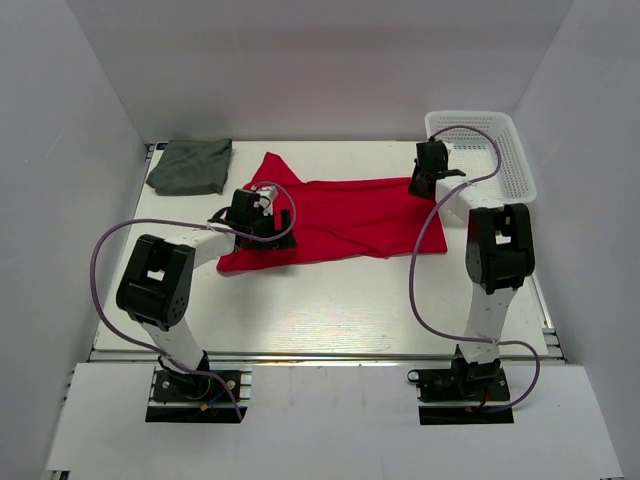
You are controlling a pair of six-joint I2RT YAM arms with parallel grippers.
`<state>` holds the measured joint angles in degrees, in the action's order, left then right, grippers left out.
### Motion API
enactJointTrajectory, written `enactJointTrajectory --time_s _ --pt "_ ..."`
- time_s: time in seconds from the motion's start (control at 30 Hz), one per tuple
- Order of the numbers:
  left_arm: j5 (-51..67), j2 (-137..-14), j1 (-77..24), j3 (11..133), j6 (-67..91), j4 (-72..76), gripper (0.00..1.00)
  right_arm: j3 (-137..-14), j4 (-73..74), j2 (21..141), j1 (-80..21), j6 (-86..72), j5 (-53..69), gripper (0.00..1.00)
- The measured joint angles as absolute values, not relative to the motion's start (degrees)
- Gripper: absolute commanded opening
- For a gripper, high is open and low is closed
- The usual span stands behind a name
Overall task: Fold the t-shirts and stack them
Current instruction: Fold the flattened tshirt in 1/3 of the way
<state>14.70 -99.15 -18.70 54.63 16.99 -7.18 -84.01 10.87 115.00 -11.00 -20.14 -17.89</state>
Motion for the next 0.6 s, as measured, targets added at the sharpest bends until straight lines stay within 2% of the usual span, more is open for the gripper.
enactJointTrajectory --time_s 0.03,0.17,0.3,0.43,0.6 --pt "14.4 -98.8 -18.7 54.6 17.0 -7.6 1.00 -83.5 11.0 114.4 -11.0 -19.9 -16.1 0.42" --pt "13.9 -97.0 -18.7 54.6 17.0 -9.3 1.00 -76.4 10.5 107.9 -11.3 -19.8 -7.9 0.61" --pt "13.1 -93.7 -18.7 54.6 17.0 -10.3 1.00 -67.4 10.5 99.8 -11.7 -20.7 -3.9 0.74" --pt "10.1 -89.4 -18.5 53.8 17.7 -11.1 1.00 -60.2 10.3 94.9 -11.4 -21.6 -4.3 0.76" --pt "3.6 -84.5 -17.5 48.4 19.2 -13.6 1.00 -54.7 10.6 95.2 -9.9 -23.2 -4.3 0.72"
